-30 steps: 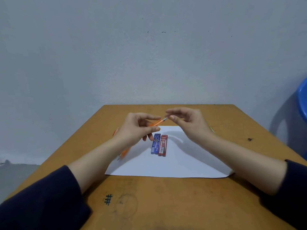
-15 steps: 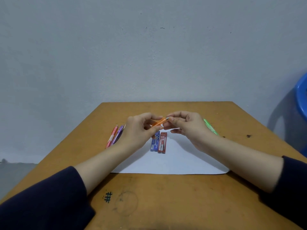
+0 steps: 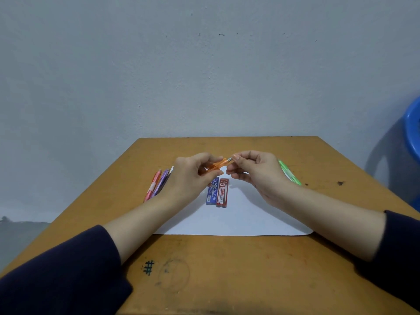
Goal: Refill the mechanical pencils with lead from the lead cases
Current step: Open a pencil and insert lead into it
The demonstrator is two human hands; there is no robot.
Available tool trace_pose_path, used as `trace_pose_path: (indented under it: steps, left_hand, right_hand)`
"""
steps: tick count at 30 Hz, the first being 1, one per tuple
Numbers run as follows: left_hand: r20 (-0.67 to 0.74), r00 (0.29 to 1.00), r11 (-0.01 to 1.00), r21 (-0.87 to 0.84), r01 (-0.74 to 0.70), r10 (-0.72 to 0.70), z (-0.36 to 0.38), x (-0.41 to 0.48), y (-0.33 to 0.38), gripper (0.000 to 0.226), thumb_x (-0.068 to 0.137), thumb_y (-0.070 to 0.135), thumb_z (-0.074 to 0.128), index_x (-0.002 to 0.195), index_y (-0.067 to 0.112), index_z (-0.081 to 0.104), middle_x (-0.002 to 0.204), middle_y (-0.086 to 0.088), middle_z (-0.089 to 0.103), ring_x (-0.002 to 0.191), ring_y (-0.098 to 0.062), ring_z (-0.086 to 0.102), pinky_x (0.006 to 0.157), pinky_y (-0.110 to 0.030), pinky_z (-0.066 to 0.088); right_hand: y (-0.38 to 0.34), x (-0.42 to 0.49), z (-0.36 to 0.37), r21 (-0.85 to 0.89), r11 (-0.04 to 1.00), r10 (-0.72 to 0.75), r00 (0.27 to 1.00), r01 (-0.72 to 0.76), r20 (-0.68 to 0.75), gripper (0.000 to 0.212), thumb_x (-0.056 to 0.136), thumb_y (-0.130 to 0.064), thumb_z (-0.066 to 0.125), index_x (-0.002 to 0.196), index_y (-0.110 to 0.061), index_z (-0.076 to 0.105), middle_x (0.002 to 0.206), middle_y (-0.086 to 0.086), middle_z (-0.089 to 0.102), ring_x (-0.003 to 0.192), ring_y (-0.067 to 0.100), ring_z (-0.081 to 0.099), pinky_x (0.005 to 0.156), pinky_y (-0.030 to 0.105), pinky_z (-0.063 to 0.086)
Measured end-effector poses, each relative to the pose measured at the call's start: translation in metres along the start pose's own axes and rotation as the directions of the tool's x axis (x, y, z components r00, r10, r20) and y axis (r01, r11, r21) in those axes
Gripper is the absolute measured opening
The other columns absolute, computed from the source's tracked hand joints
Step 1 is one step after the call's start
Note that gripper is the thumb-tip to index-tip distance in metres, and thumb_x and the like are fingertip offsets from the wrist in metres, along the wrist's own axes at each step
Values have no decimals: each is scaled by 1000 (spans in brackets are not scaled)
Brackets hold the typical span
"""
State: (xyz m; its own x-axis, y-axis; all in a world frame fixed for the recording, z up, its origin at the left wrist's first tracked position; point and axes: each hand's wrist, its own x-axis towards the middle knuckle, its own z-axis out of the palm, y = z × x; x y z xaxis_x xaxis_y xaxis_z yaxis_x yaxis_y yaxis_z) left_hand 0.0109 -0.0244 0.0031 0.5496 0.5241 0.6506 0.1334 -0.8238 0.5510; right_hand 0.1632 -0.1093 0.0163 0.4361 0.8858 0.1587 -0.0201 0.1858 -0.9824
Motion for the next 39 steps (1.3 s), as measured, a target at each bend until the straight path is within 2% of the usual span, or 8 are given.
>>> trace_pose_path:
  steps: [6,9,14,19,21,31,34,39]
  left_hand:
    - [14,1000,999,-19,26,-26,-1,0,-2,24,78,4,75,102,4,71,87,7,68,60,4,63,58,-10,49]
    - [9,999,999,-2,41,-41,-1,1,-3,23,79,5,75,101,6,71,93,0,71,62,2,64,57,-12,51]
    - [14,998,998,33,55,-55,-3,1,-4,23,79,7,75,101,8,71,91,-3,72,62,-7,65,57,-21,55]
    - [22,995,995,40,94,-95,-4,2,-5,24,80,8,75,103,10,71,89,-4,72,59,-9,65,60,-27,55]
    - [25,994,994,40,105,-106,-4,2,-5,24,80,7,75,103,10,71,88,-3,72,58,-10,65,59,-25,55]
    - [55,988,989,51,140,-143,-5,3,-4,25,80,8,75,104,11,71,79,7,66,59,-7,64,52,-10,45]
    - [69,988,989,65,135,-139,-5,3,-4,25,80,9,75,104,12,71,80,5,66,58,-7,64,53,-11,45]
    - [90,988,990,80,116,-123,-6,2,-4,26,81,10,74,106,11,70,86,1,69,59,-5,64,53,-11,47]
  right_hand:
    - [1,11,-8,-19,999,-36,997,35,-62,11,93,-6,56,85,-3,62,71,11,66,62,15,63,66,24,54]
    - [3,17,-17,-277,955,-118,992,103,-38,15,92,-6,58,80,-12,62,71,8,66,66,17,64,65,26,53]
    - [4,23,-25,-616,761,-215,975,203,56,14,90,-7,60,83,-19,64,73,-2,67,70,7,63,69,24,50]
    - [6,19,-28,-872,396,-124,957,290,262,12,90,-14,60,96,-12,70,95,0,68,82,8,50,62,10,33]
    - [8,18,-28,-872,373,-88,947,318,308,11,89,-14,62,96,-10,70,100,3,68,82,7,49,64,4,33]
    - [8,24,-30,-891,307,-33,939,336,343,13,88,-20,65,97,-17,74,101,0,67,89,10,53,63,15,35]
    - [4,25,-33,-906,273,9,941,323,338,15,85,-28,68,98,-26,75,101,-7,67,95,8,54,78,23,41]
    - [-3,29,-37,-886,368,-33,956,283,291,25,82,-29,72,107,-23,73,100,-4,72,92,7,61,66,13,40]
